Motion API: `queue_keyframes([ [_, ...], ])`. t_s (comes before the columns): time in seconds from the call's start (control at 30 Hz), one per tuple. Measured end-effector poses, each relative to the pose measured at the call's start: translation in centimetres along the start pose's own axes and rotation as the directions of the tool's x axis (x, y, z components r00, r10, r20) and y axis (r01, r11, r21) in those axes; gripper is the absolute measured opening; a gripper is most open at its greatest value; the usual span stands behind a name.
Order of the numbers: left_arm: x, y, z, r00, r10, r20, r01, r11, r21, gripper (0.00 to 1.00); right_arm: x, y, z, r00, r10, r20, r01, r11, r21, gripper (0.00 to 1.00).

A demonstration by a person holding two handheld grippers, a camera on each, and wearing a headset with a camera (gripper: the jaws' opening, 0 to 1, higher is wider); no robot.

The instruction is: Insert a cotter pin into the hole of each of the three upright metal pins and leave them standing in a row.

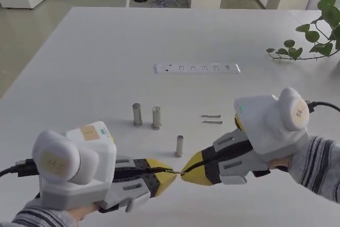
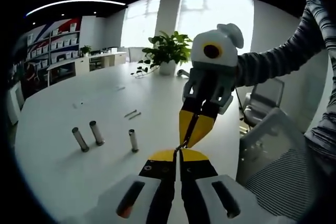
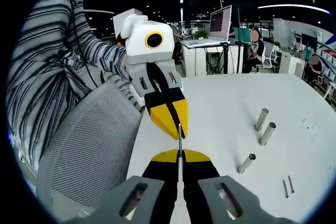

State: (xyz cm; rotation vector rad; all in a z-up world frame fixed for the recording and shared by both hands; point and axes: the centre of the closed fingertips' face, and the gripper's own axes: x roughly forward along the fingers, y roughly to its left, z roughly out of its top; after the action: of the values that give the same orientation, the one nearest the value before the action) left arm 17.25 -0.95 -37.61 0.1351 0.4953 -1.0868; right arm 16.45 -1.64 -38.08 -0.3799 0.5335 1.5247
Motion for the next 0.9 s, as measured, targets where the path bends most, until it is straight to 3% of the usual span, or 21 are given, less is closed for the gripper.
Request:
queue_keyframes([
  [0.37,0.7,1.5,-0.5,0.9978,0.062,0.021,-0.063,0.998,0.001,0.07,-1.3,-3.1,-1.8,0.9929,-0.091,-0.076,0.089,0.995,-0.033,0.0],
  [0.5,1.2,2.1,-0.6,0.9937,0.105,0.039,-0.106,0.994,0.014,0.12,-1.7,-4.4,-2.2,0.9898,-0.107,-0.094,0.103,0.994,-0.04,0.0],
  [0.73,2.3,3.5,-1.1,0.9808,0.189,0.05,-0.188,0.982,-0.015,0.18,-2.1,-6.7,-3.0,0.9809,-0.139,-0.136,0.13,0.989,-0.076,0.0],
  [0.8,2.8,3.9,-1.3,0.9774,0.205,0.049,-0.203,0.978,-0.056,0.2,-2.1,-7.3,-3.3,0.977,-0.153,-0.149,0.142,0.987,-0.079,0.0],
  [0.9,3.4,4.4,-1.2,0.971,0.232,0.059,-0.227,0.971,-0.073,0.21,-1.9,-7.9,-3.8,0.9723,-0.157,-0.173,0.142,0.985,-0.093,0.0],
])
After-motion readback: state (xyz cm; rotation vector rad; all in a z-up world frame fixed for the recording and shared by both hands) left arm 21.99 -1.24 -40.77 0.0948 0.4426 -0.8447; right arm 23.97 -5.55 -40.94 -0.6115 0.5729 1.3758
